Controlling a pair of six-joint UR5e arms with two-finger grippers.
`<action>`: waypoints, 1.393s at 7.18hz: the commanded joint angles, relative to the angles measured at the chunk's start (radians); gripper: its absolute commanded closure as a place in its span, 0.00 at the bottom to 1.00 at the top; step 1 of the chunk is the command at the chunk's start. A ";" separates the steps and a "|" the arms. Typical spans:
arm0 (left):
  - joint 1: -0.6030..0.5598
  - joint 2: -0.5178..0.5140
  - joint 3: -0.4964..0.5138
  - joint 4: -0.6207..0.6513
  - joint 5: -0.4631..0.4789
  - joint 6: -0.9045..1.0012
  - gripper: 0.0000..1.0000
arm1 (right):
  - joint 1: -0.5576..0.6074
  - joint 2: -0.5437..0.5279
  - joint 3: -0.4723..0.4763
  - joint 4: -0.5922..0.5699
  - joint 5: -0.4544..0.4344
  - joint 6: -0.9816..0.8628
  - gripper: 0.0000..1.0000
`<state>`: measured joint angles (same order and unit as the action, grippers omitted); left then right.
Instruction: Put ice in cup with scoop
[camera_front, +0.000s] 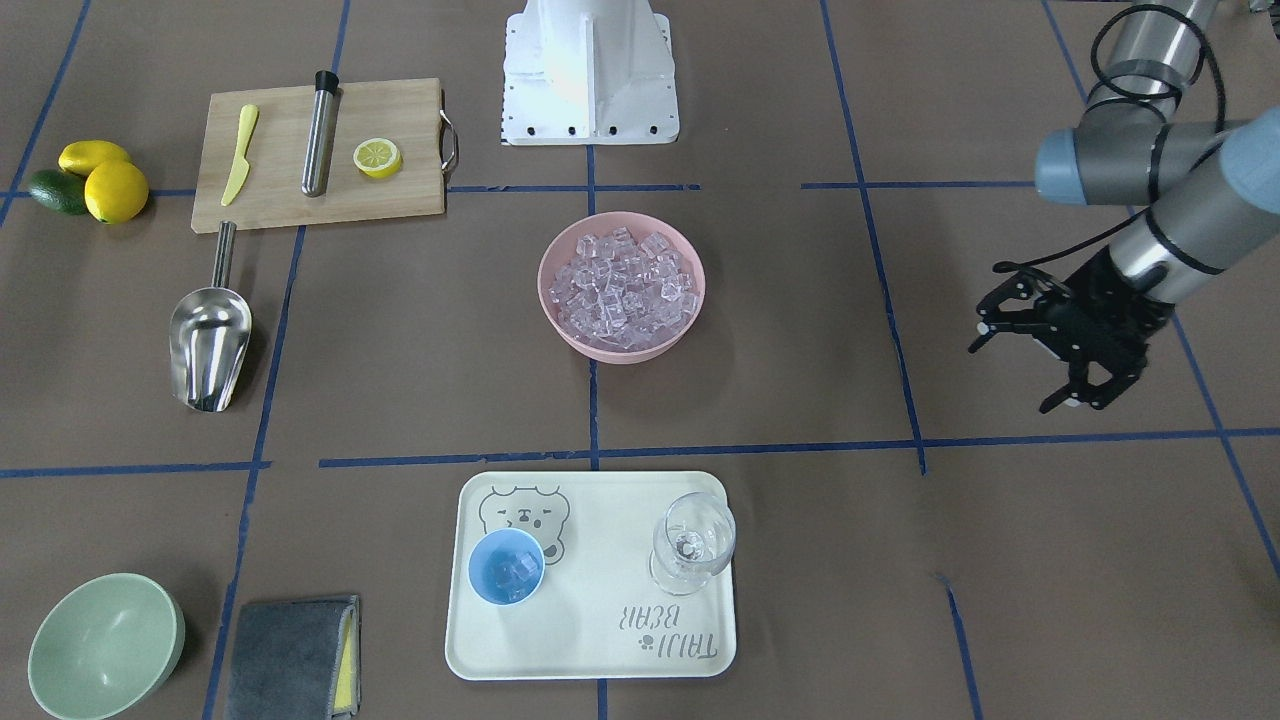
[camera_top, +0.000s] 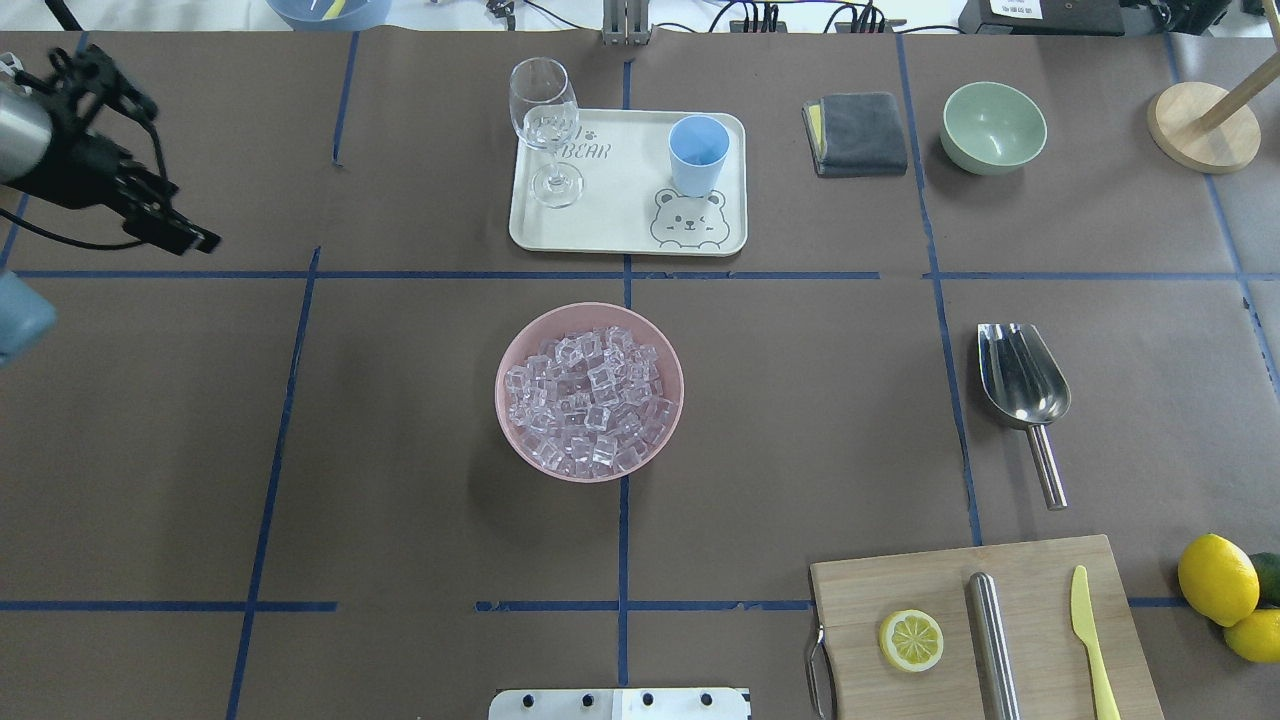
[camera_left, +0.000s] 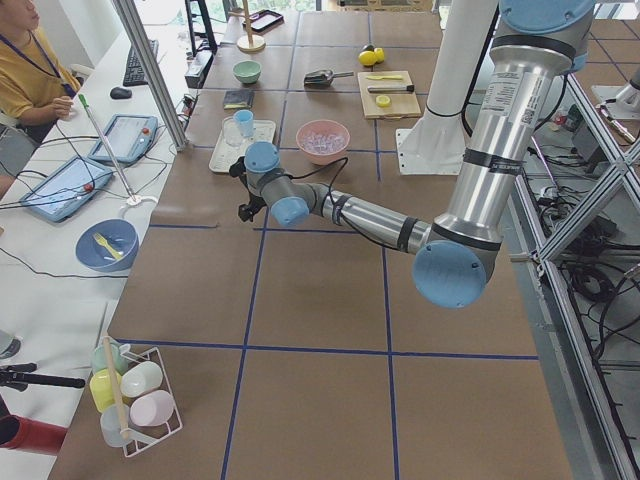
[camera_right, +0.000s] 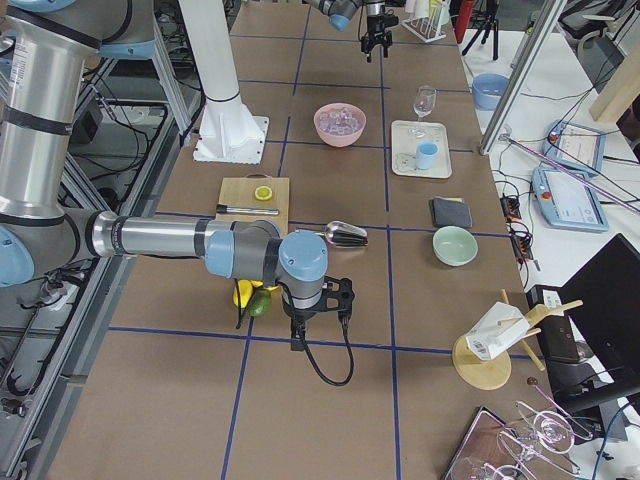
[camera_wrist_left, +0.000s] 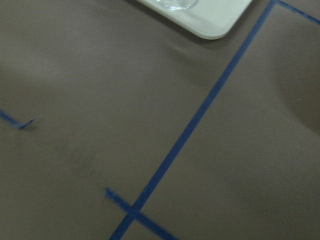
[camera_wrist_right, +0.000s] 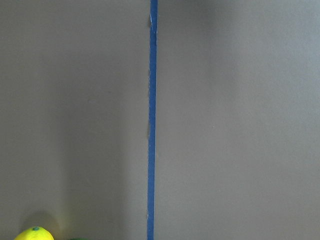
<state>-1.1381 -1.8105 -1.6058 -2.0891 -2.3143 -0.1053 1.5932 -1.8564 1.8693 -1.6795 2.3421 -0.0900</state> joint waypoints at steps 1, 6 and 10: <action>-0.206 0.075 0.007 0.165 -0.008 0.003 0.00 | 0.011 0.022 -0.004 0.001 -0.003 -0.002 0.00; -0.457 0.260 0.012 0.386 -0.007 0.042 0.00 | 0.013 0.017 0.001 0.001 -0.009 -0.001 0.00; -0.457 0.273 -0.015 0.383 0.003 0.062 0.00 | 0.013 0.025 -0.002 0.001 -0.007 -0.007 0.00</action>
<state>-1.5935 -1.5393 -1.6056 -1.6995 -2.3137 -0.0592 1.6061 -1.8341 1.8662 -1.6783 2.3343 -0.0945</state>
